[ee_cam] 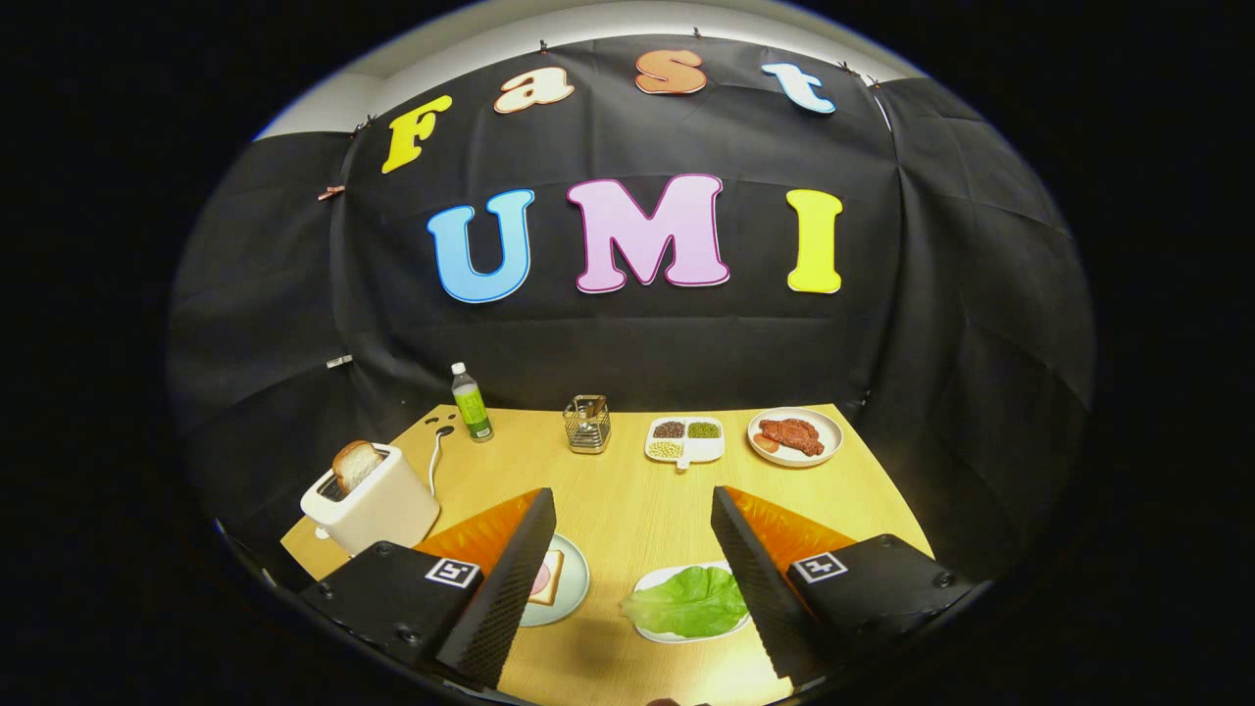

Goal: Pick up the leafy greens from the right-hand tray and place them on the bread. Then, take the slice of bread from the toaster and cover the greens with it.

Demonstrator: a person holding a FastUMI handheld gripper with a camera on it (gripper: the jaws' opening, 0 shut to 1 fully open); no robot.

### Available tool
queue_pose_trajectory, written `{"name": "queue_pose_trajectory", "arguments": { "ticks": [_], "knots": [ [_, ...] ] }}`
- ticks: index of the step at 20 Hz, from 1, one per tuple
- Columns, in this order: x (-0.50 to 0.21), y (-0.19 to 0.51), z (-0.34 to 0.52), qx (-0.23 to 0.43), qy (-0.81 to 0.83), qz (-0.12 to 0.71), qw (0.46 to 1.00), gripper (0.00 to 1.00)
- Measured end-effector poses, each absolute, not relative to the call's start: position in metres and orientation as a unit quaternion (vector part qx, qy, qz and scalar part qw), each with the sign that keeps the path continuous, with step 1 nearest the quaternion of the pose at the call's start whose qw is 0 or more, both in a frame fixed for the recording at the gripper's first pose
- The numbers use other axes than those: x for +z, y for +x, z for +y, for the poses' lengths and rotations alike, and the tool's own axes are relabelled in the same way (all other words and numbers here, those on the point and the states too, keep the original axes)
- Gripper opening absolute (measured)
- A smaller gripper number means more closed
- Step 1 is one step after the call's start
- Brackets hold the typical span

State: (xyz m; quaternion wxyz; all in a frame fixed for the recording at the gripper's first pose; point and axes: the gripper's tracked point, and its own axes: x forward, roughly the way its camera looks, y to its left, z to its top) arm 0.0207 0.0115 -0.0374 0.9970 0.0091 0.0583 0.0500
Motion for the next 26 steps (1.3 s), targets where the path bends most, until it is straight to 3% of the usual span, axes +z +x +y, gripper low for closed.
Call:
{"name": "queue_pose_trajectory", "arguments": {
  "ticks": [7, 26],
  "knots": [
    [-0.071, 0.040, 0.000, 0.054, -0.002, 0.093, 0.994, 0.99],
    [-0.264, 0.090, -0.038, 0.114, -0.076, 0.294, 0.946, 1.00]
  ]
}}
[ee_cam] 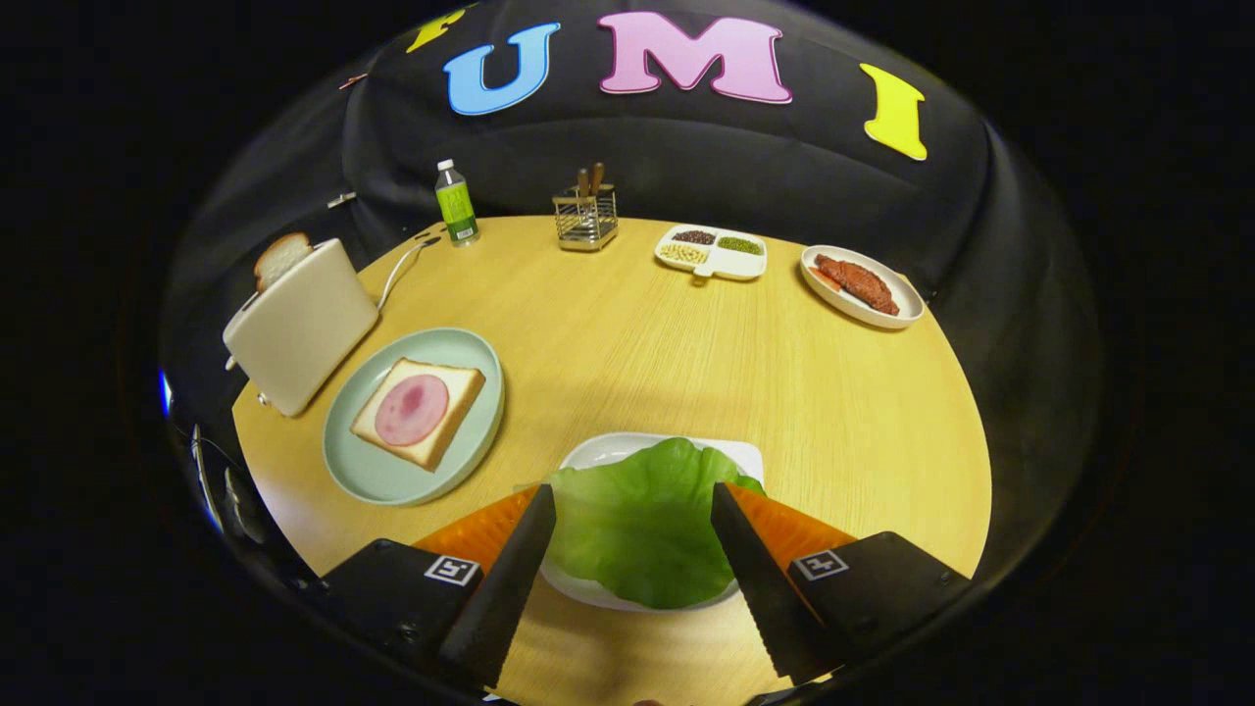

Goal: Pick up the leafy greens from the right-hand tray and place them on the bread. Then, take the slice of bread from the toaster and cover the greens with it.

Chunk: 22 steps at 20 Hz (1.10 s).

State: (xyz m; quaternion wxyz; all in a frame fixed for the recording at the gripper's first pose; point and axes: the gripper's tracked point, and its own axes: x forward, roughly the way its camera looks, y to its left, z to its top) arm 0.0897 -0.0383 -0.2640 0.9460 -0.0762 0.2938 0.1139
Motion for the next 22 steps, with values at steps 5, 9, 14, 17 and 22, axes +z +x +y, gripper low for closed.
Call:
{"name": "queue_pose_trajectory", "arguments": {
  "ticks": [5, 9, 14, 17, 22],
  "knots": [
    [-0.290, 0.097, -0.039, 0.115, -0.077, 0.318, 0.938, 1.00],
    [-0.298, 0.096, -0.040, 0.115, -0.066, 0.327, 0.936, 0.99],
    [-0.299, 0.093, -0.039, 0.117, -0.092, 0.317, 0.937, 0.89],
    [-0.298, 0.092, -0.039, 0.123, -0.096, 0.319, 0.935, 0.83],
    [-0.298, 0.094, -0.038, 0.129, -0.089, 0.323, 0.933, 0.45]
  ]
}}
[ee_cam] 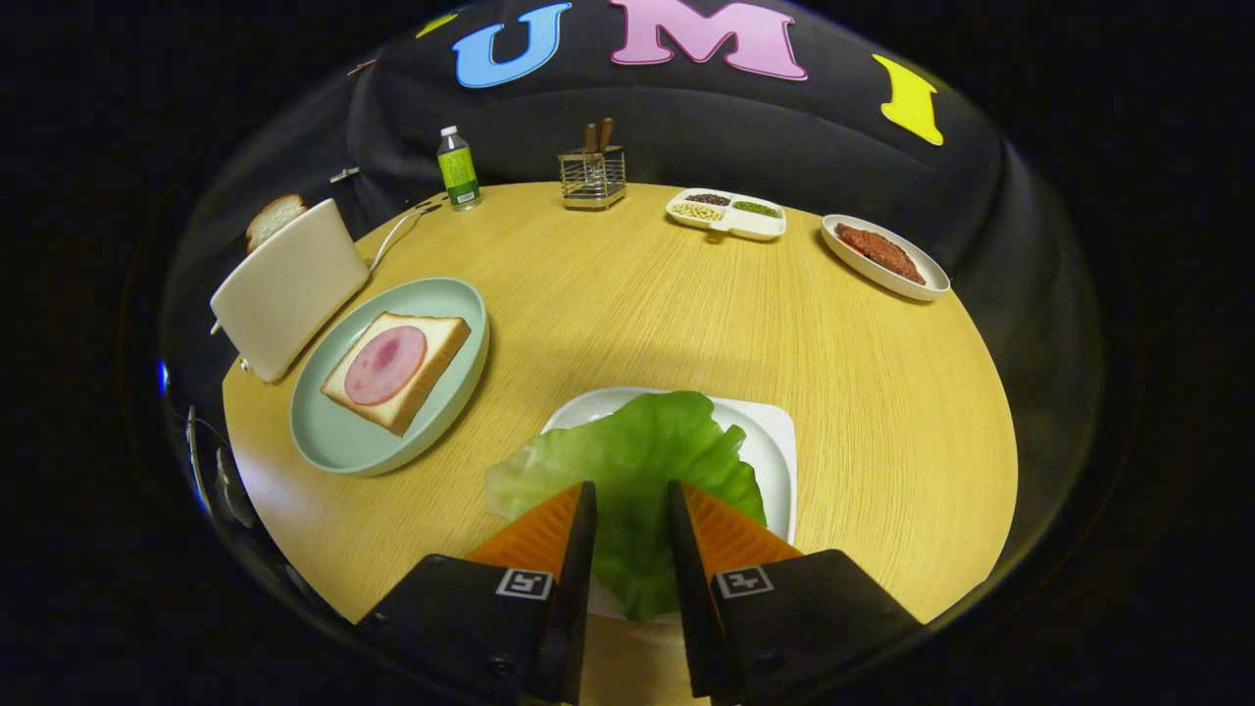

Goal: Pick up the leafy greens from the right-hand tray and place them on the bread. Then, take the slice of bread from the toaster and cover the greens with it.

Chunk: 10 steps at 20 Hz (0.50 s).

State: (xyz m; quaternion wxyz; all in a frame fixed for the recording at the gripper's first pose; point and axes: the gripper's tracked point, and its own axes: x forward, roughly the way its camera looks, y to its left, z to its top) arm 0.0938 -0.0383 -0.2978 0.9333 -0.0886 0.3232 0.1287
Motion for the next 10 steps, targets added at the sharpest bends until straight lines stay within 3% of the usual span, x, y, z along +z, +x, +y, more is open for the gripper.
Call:
{"name": "queue_pose_trajectory", "arguments": {
  "ticks": [1, 3, 5, 6, 10],
  "knots": [
    [-0.2965, 0.0956, -0.0443, 0.122, -0.095, 0.322, 0.934, 0.45],
    [-0.2958, 0.0959, -0.0460, 0.118, -0.072, 0.327, 0.935, 0.17],
    [-0.2957, 0.0946, -0.0482, 0.120, -0.060, 0.336, 0.932, 0.17],
    [-0.2950, 0.0950, -0.0483, 0.120, -0.052, 0.339, 0.932, 0.10],
    [-0.2937, 0.0950, -0.0476, 0.120, -0.035, 0.350, 0.928, 0.06]
  ]
}}
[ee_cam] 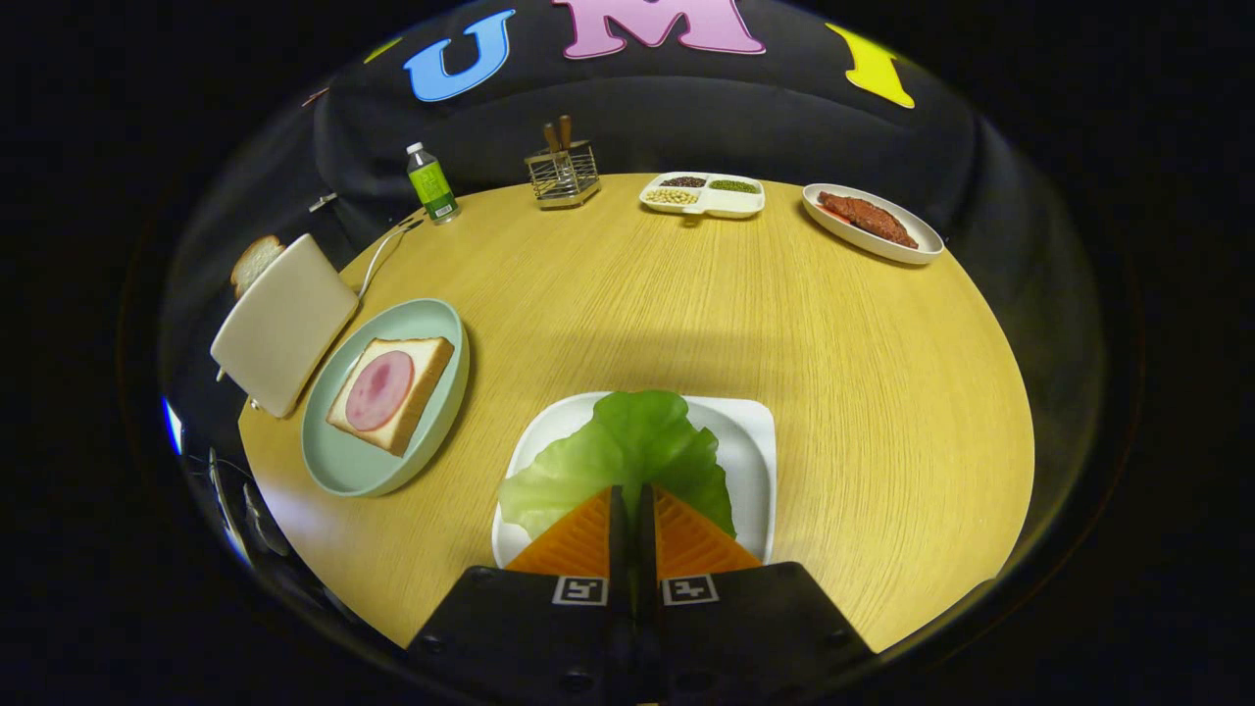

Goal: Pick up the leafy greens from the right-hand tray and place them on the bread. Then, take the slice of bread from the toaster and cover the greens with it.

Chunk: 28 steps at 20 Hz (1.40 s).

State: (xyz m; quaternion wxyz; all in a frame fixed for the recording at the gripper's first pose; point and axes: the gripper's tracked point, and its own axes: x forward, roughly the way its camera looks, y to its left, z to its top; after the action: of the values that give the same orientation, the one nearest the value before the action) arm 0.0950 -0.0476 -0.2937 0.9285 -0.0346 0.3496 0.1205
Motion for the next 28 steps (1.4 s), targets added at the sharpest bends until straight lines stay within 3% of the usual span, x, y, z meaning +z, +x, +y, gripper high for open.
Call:
{"name": "queue_pose_trajectory", "arguments": {
  "ticks": [20, 28],
  "knots": [
    [-0.150, 0.074, 0.025, 0.091, -0.028, 0.253, 0.963, 0.06],
    [-0.135, 0.079, 0.093, 0.118, -0.034, 0.231, 0.965, 0.05]
  ]
}}
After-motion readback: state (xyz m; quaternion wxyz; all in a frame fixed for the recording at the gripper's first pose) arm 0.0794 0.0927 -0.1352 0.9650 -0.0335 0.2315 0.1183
